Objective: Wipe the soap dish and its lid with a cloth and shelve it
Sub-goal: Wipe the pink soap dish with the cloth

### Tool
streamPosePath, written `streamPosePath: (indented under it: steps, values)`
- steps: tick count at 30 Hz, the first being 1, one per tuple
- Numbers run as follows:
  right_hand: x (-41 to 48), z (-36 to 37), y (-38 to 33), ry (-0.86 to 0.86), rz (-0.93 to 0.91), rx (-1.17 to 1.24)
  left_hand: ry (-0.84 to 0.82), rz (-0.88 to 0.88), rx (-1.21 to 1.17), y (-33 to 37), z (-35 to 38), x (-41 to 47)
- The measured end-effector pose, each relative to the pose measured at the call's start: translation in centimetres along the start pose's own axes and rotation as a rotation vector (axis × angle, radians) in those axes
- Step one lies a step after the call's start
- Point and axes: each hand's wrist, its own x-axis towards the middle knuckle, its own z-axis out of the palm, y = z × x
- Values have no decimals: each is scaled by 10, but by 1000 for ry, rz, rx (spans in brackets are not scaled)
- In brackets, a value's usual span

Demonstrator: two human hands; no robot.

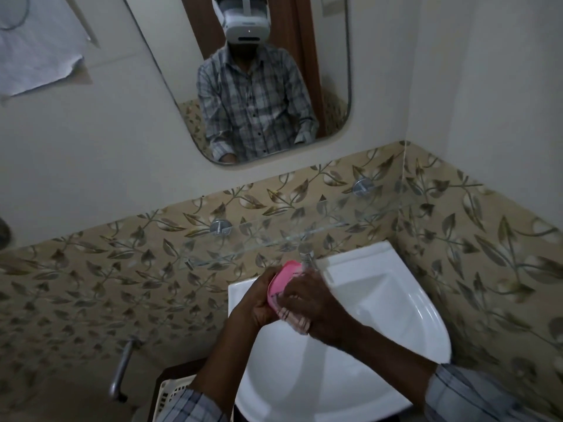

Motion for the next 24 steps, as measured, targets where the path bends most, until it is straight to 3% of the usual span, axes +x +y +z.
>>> streamPosePath:
  steps: [2, 5, 9, 13, 16, 17, 20, 24]
  values:
    - [1, -9, 10, -72, -73, -5, -31, -14, -26, -5, 0, 0]
    - [11, -17, 22, -11, 120, -34, 0, 2, -28, -6, 1, 1]
    - [4, -11, 11, -70, -87, 73, -74, -17, -81, 2, 4, -2]
    - [6, -32, 37, -28, 111, -67, -15, 26, -36, 5, 0, -12]
    - [-3, -18, 27, -99, -148, -31, -6, 10, 31, 6, -1, -12]
    - [-2, -20, 29, -118, -148, -55, 8, 0, 50, 5, 0, -12]
    - [5, -29, 37, -59, 82, -123, 21, -1, 30, 6, -2, -10]
    - [-2, -7, 21, -163, -273, -48, -91, -37, 78, 6, -5, -11]
